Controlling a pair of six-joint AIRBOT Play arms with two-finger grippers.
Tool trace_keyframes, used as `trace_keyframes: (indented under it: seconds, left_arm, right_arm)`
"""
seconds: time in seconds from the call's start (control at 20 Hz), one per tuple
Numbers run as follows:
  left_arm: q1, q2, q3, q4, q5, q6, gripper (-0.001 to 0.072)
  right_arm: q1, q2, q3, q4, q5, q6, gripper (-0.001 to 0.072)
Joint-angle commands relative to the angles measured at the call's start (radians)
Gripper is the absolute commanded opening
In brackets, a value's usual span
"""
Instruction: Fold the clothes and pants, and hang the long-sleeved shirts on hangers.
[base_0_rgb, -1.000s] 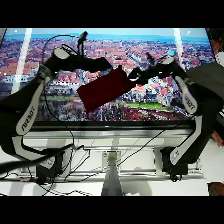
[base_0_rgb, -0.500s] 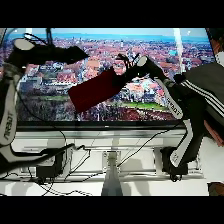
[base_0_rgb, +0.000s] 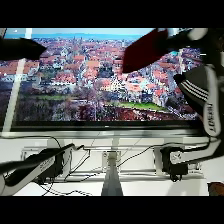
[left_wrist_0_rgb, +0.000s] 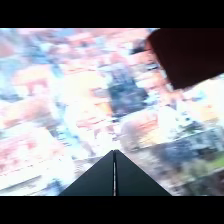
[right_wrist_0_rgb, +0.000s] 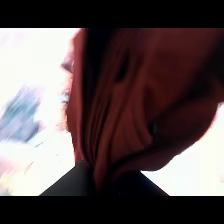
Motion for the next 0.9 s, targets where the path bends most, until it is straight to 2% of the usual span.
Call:
trace_keyframes:
  seconds: [0.0,0.15,0.35,0.5,0.55,0.65,0.7,0.8,0.85]
  left_arm:
    - [0.008,0.126,0.001,0.188,-0.005,-0.007,0.0013]
    - [0.008,0.163,0.001,0.182,-0.005,-0.007,0.0013]
    - [0.008,0.165,0.001,0.182,-0.005,-0.007,0.0013]
    - [0.008,0.164,0.001,0.182,-0.005,-0.007,0.0013]
    - [0.008,0.164,0.001,0.182,-0.004,-0.007,0.0013]
    - [0.008,0.164,0.001,0.182,-0.004,-0.007,0.0013]
    - [0.008,0.164,0.001,0.182,-0.005,-0.007,0.0013]
    - [0.008,0.164,0.001,0.182,-0.004,-0.007,0.0013]
    - [0.008,0.164,0.001,0.182,-0.005,-0.007,0.0013]
  right_arm:
    - [-0.217,0.162,0.003,-0.200,0.091,0.192,0.0020]
    - [-0.441,0.248,0.003,-0.347,0.248,0.285,0.0020]
    - [-0.751,0.327,0.003,-0.376,0.446,0.296,0.0021]
    - [-0.916,0.370,0.003,-0.372,0.491,0.410,0.0022]
    - [-0.948,0.376,0.003,-0.369,0.489,0.430,0.0100]
    - [-0.972,0.375,0.003,-0.370,0.494,0.427,0.0611]
    - [-0.971,0.375,0.002,-0.366,0.487,0.410,0.0688]
    - [-0.959,0.373,0.000,-0.311,0.457,0.336,0.0654]
    - [-0.937,0.369,0.000,-0.280,0.454,0.306,0.0549]
